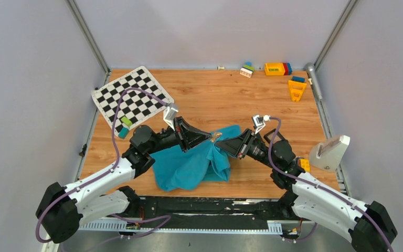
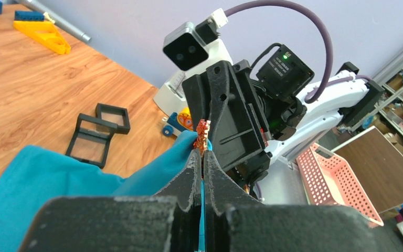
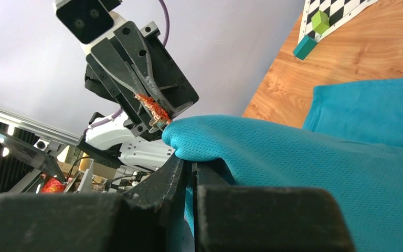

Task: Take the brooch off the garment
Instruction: Remove the brooch from the clothes.

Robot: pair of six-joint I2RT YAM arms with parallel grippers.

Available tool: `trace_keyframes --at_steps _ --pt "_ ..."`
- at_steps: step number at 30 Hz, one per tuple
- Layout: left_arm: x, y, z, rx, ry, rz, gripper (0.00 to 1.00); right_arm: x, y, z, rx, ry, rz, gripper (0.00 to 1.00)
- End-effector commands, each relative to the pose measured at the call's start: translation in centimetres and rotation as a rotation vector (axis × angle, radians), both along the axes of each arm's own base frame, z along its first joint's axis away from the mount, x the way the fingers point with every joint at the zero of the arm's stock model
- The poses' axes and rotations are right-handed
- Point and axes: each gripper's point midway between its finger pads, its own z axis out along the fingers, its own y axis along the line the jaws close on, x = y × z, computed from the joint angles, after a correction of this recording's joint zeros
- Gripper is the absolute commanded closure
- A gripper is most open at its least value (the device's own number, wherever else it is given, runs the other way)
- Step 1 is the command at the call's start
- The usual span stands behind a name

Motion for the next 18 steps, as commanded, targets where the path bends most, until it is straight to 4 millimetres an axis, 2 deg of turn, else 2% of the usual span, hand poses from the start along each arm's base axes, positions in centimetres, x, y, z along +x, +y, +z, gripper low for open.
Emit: trace_keyframes --at_steps 1,6,11,13,14,16,18 --pt "-3.5 -0.9 0.4 0.019 -0.072 -0.169 1.0 -0.1 0.5 3.1 0.036 -0.041 0.026 1.0" --pt "-3.9 -0.8 -0.3 0.07 -0.079 -0.187 1.0 -0.4 0.6 3.1 0.023 -0.037 0.037 1.0" --pt "-3.3 -0.4 -2.1 0.139 -0.039 -0.139 1.0 -0.4 0.3 3.4 0.012 -0.069 0.023 1.0" --pt "-2.6 -0.2 -2.7 0.168 -0.005 -0.091 0.79 -0.3 0.2 3.2 -0.015 -0.079 0.015 1.0" --pt "-2.1 0.1 -3.3 0.193 0.022 -0.053 0.59 -0.3 0.2 3.1 -0.031 -0.082 0.011 1.0" --pt "-1.4 0.5 -3.5 0.216 0.044 -0.003 0.39 -0.2 0.1 2.7 -0.069 -0.081 0.002 1.0" --pt "-1.2 0.8 -3.2 0.213 0.049 0.026 0.31 -0.2 0.0 2.5 -0.099 -0.086 -0.002 1.0"
